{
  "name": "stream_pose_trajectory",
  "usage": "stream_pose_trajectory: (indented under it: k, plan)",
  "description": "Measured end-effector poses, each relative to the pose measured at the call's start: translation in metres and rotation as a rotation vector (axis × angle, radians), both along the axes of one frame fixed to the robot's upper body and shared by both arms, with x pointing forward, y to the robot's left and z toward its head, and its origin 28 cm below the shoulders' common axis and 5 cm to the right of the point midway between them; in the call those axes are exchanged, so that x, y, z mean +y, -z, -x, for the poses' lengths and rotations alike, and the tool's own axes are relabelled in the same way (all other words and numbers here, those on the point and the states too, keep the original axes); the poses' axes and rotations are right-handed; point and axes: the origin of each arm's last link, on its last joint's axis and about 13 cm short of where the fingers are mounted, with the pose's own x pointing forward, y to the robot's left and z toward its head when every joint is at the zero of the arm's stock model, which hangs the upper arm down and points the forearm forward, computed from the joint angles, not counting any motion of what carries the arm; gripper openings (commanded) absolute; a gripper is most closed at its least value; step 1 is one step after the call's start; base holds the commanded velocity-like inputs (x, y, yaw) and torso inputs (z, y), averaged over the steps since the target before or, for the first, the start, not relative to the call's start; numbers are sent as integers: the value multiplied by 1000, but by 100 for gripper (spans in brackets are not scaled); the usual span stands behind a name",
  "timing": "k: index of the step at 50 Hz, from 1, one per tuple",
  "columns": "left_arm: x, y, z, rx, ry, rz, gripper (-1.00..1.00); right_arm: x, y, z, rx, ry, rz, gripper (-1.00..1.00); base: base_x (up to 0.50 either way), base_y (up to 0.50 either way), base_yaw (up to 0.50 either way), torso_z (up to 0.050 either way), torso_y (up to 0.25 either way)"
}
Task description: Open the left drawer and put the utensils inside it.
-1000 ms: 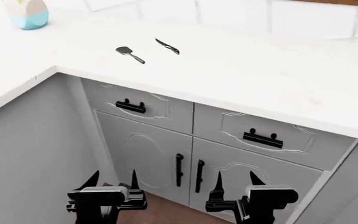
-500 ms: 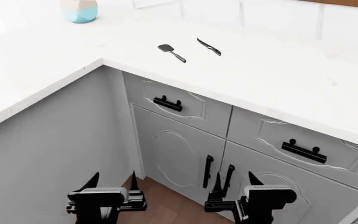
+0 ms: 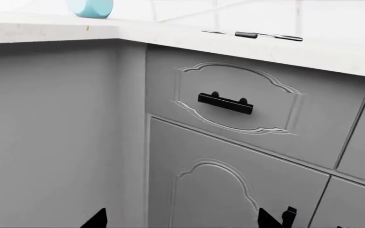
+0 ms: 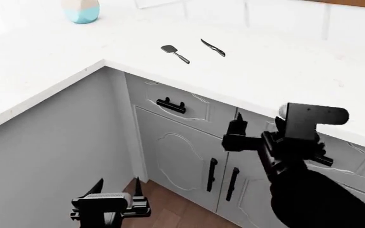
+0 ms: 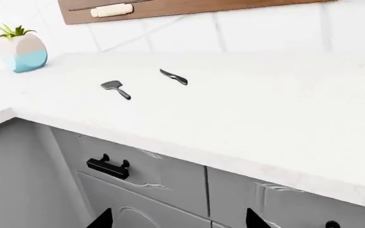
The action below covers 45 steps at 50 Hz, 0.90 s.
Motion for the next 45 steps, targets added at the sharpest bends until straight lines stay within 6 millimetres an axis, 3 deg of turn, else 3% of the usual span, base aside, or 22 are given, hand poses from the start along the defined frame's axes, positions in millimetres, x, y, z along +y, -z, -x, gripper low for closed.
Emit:
stream_pose_trajectory:
  k: [10,17,27,45]
  plan:
    - [0,1,0,5,-2,1,100,-37,-62,-41,47,183,55,100,0,0,0,0,0]
    - [0,3,0,10,-2,3,100,-66,-85,-53,115,332,63,100,0,0,0,0,0]
    - [-1,5,0,16,2,8,100,-87,-94,-57,173,435,76,100,0,0,0,0,0]
    - [-1,7,0,19,5,11,100,-96,-97,-59,204,478,99,100,0,0,0,0,0]
